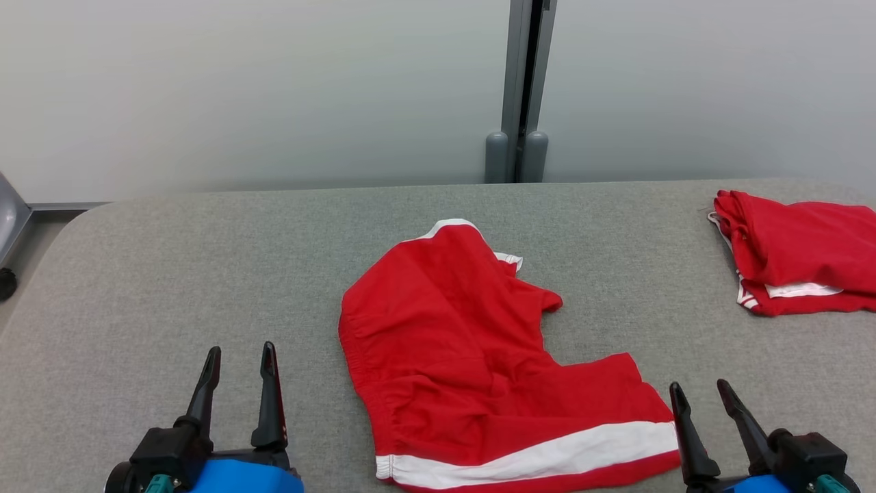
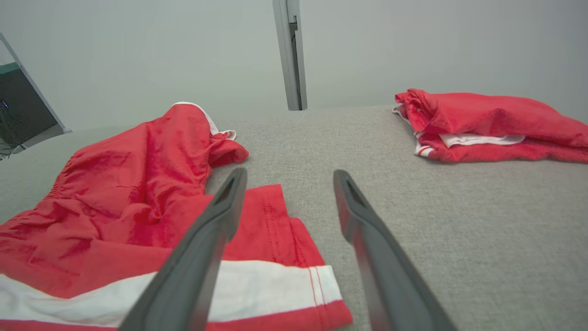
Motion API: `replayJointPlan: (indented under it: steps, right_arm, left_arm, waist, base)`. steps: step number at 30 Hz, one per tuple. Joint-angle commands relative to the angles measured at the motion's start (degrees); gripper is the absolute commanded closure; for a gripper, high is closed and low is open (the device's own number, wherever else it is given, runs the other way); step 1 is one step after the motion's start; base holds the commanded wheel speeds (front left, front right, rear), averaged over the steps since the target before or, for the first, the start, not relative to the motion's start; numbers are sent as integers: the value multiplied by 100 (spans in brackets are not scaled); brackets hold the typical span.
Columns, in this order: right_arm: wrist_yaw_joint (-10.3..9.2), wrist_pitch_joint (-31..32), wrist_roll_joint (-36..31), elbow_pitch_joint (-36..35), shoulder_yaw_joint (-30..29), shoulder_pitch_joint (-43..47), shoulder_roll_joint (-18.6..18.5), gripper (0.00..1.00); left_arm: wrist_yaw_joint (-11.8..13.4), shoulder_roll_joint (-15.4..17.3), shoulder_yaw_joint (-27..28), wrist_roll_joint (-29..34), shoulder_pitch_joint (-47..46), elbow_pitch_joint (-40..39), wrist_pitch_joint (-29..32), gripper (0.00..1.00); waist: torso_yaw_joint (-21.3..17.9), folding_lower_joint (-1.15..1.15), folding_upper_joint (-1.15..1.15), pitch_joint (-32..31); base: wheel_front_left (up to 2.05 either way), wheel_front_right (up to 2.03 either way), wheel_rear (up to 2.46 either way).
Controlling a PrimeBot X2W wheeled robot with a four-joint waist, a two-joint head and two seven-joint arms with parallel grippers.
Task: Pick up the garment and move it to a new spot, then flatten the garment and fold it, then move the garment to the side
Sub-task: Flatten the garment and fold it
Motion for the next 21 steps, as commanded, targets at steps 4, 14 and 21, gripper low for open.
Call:
replayJointPlan:
  steps: [4,14,21]
  right_arm:
    - [1,-12,-159,-219,97,-262,-148,0]
    - [1,1216,-85,-216,737,-1778,-672,0]
    - [1,2127,57,374,996,-2102,-903,0]
  left_arm:
    - [-33,-6,16,33,-8,10,-12,0]
    - [-82,-1,69,84,-125,-7,-12,0]
    - [-130,-4,23,74,-261,32,-12,0]
  waist:
    - [23,1,0,-20]
    - [143,1,0,94]
    - [399,1,0,257]
  base:
    - [0,0,0]
    - [0,0,0]
    - [0,0,0]
